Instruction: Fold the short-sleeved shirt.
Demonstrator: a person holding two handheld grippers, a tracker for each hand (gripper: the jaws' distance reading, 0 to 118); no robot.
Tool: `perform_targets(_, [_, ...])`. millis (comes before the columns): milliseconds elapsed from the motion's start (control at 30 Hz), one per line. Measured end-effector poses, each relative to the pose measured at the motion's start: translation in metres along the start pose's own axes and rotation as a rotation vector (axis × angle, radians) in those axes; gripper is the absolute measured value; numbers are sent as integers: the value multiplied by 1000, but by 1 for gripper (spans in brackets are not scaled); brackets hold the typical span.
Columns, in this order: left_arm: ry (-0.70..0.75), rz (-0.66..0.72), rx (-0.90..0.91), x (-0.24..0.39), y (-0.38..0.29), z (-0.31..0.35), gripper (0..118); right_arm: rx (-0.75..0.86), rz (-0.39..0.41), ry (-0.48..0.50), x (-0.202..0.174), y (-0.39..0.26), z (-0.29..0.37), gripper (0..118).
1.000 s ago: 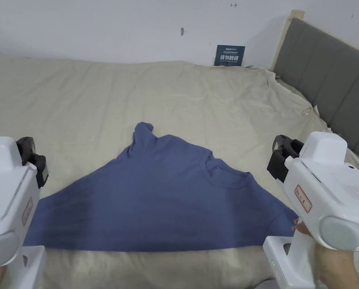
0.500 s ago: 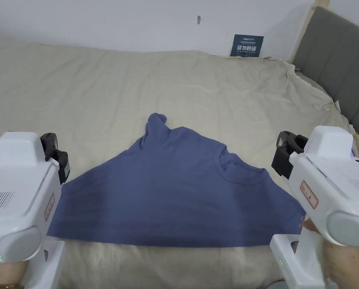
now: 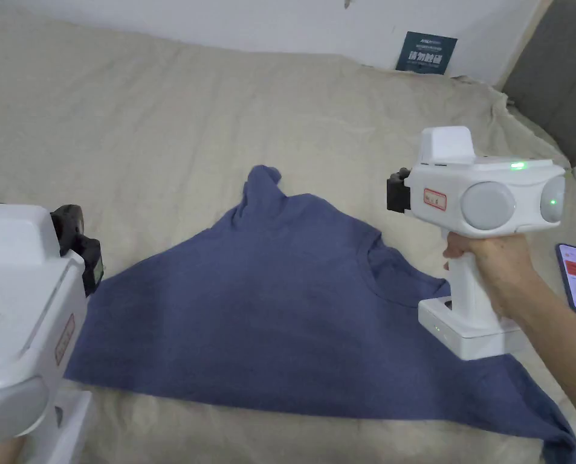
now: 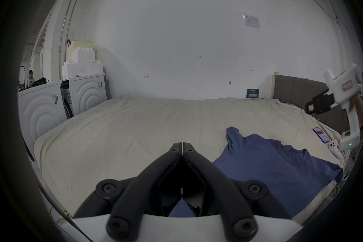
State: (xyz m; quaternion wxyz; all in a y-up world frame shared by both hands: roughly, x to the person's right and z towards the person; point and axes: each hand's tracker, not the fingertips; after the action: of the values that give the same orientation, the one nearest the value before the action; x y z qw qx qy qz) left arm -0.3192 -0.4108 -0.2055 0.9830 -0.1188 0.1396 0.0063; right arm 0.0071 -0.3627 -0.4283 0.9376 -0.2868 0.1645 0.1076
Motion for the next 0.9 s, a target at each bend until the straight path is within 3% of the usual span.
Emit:
perform_targets(67, [19, 12, -14, -4, 0, -8, 0, -101, 12, 12, -3, 18, -33, 76])
perform_targets(100, [24, 16, -19, -6, -1, -11, 0, -115, 20, 45, -3, 22, -47, 100])
perform_targets(133, [33, 18, -27, -8, -1, -16, 0, -161, 32, 59, -5, 29, -64, 115])
perform_targets(300, [65, 50, -70, -19, -6, -39, 0, -351, 3, 94, -10, 47, -142, 116])
perform_targets(467, [98, 74, -105, -30, -17, -63, 0, -408, 1, 49, -18, 53, -207, 116])
perform_targets(700, [122, 85, -154, -40, -35, -86, 0, -502, -14, 83, -25, 50, -265, 114])
perform_targets(800, [135, 82, -170, -43, -44, -90, 0, -541, -2, 68, -32, 46, -278, 105])
perform_targets(900, [139, 103, -180, -46, -51, -91, 0, -558, 9, 50, -35, 41, -287, 88])
